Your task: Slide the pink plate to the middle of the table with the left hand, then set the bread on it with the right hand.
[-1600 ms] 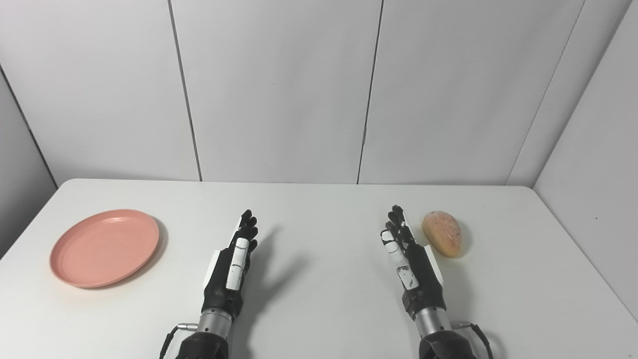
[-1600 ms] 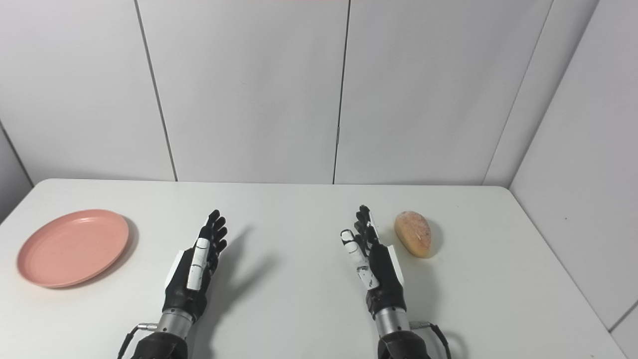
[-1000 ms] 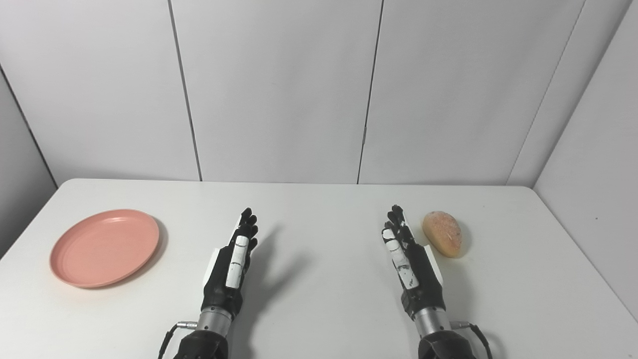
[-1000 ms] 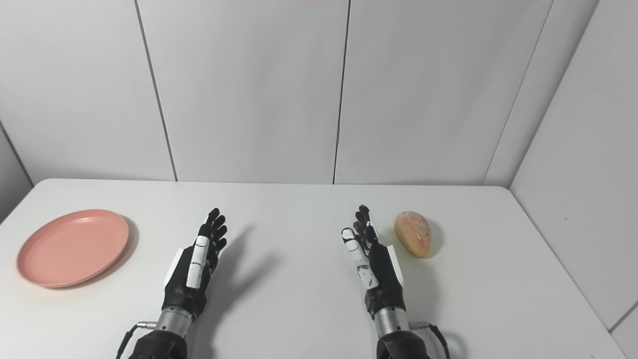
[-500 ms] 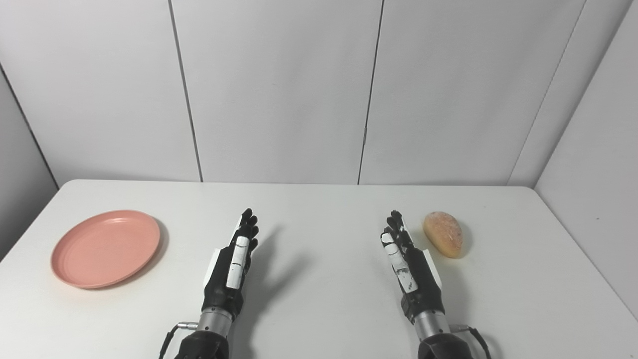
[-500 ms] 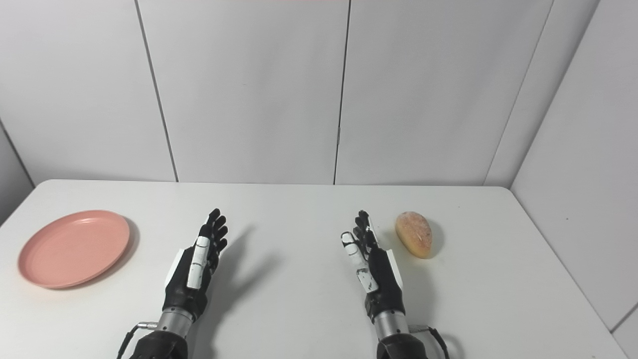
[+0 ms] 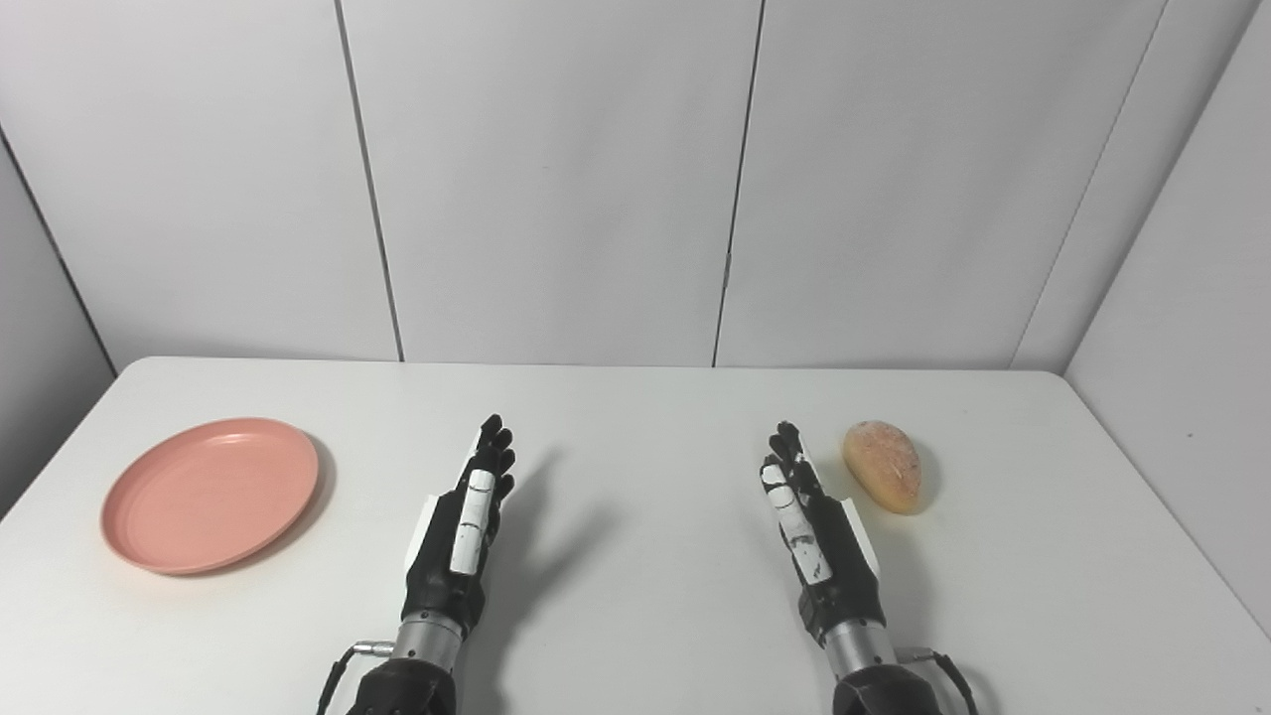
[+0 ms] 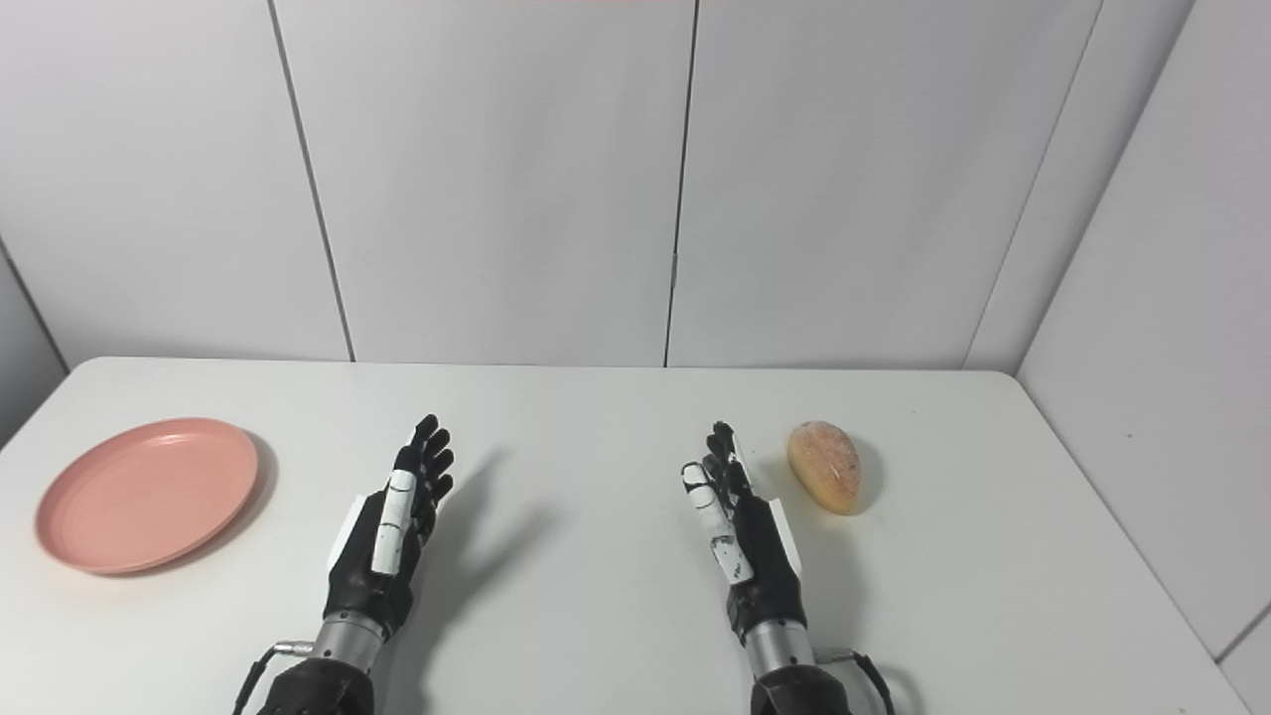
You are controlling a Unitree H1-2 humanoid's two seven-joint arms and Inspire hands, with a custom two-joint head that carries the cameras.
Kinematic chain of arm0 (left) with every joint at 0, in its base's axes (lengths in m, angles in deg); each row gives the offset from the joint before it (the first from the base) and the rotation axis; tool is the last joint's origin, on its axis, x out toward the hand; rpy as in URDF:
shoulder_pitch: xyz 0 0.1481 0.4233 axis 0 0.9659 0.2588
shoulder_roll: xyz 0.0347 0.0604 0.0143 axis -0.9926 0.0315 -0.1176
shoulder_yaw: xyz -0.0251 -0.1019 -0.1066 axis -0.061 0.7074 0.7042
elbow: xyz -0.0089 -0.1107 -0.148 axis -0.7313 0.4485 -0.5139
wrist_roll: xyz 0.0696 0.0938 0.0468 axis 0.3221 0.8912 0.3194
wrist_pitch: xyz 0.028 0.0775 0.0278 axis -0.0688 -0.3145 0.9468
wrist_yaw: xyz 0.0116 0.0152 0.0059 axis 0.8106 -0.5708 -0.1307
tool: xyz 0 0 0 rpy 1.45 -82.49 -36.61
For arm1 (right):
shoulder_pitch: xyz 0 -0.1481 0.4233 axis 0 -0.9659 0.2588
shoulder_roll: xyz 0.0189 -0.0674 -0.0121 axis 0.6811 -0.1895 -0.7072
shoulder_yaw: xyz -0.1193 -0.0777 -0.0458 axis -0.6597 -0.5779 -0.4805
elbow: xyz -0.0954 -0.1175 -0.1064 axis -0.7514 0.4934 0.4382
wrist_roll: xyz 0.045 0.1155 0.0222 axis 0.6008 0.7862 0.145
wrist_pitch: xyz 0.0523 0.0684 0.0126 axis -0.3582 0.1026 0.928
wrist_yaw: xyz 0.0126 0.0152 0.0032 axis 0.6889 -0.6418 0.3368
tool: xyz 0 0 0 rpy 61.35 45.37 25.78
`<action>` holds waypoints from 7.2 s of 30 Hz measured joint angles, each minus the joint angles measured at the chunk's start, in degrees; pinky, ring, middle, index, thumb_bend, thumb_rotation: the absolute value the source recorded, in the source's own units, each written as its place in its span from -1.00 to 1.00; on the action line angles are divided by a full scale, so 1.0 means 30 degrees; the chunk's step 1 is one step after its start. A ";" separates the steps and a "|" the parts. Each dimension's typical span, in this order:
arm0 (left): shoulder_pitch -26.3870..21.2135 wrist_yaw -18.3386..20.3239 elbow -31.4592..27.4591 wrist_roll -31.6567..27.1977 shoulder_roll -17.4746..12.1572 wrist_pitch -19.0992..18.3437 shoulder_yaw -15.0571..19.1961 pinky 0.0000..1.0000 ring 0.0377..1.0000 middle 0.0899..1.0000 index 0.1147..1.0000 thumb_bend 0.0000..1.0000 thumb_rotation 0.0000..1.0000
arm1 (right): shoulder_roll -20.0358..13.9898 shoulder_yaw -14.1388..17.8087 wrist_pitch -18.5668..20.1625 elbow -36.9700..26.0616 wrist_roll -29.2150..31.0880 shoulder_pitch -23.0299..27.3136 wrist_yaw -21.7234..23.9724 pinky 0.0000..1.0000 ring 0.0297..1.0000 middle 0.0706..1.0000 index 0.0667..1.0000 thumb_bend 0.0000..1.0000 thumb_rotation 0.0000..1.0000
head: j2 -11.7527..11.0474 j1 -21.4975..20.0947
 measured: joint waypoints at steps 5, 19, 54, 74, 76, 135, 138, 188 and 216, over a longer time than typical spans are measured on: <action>0.0000 0.0000 0.0000 -0.0150 0.0005 0.0000 0.0001 1.00 1.00 1.00 1.00 0.48 1.00 | 0.0000 0.0000 0.0000 0.0010 0.0002 0.0002 0.0000 1.00 1.00 1.00 1.00 0.23 0.67 | -0.0029 0.0000; 0.0000 0.0007 0.0004 -0.0217 0.0000 0.0002 -0.0009 1.00 1.00 1.00 1.00 0.49 1.00 | 0.0002 -0.0032 0.0000 0.0010 -0.0031 0.0002 0.0001 1.00 1.00 1.00 1.00 0.25 0.68 | 0.0029 -0.0088; -0.0944 -0.2946 0.2663 0.2365 0.2318 0.1855 -0.0334 0.92 0.96 0.99 0.92 0.48 1.00 | -0.2006 0.1191 -0.1063 0.1112 0.2108 -0.0355 0.2625 1.00 1.00 1.00 1.00 0.08 0.74 | -0.2139 0.8115; -0.1244 -0.2541 0.2109 0.1122 0.1735 0.2194 0.0357 0.82 0.89 0.97 0.98 0.52 1.00 | -0.2135 0.1366 -0.1143 0.1130 0.2211 -0.0356 0.2855 1.00 1.00 1.00 1.00 -0.01 0.68 | -0.2637 0.8760; -0.1274 -0.2459 0.1724 0.0748 0.1600 0.2167 0.0713 0.82 0.88 0.96 0.96 0.53 1.00 | -0.2135 0.1383 -0.1144 0.1135 0.2290 -0.0356 0.2892 1.00 1.00 1.00 1.00 -0.02 0.70 | -0.2666 0.8789; -0.2262 -0.5449 0.2858 0.1836 -0.6657 0.3162 0.6373 0.99 0.93 0.87 0.80 0.50 1.00 | -0.1952 0.1254 -0.0436 -0.0343 0.2496 -0.0858 0.3240 1.00 1.00 1.00 1.00 -0.21 0.83 | -0.3574 1.0605; -0.2280 -0.5440 0.3412 0.1450 -0.7027 0.3349 0.6614 1.00 0.93 0.86 0.79 0.53 1.00 | -0.1950 0.1246 -0.0431 -0.0344 0.2499 -0.0858 0.3247 1.00 1.00 1.00 1.00 -0.18 0.81 | -0.3604 1.0635; -0.3345 -0.4224 0.9091 -0.0563 -0.7149 0.4437 0.5302 1.00 0.94 0.90 0.82 0.48 1.00 | -0.1782 0.1107 0.0421 -0.2174 0.2483 -0.1404 0.2918 1.00 1.00 1.00 1.00 -0.20 0.80 | -0.3135 1.0547; -0.3759 -0.1605 0.8594 -0.1847 -0.5649 0.3843 0.4562 0.84 0.85 0.84 0.76 0.54 1.00 | -0.1749 0.0941 0.1247 -0.2967 0.2455 -0.1537 0.2495 1.00 1.00 1.00 1.00 -0.28 0.84 | -0.2813 1.0371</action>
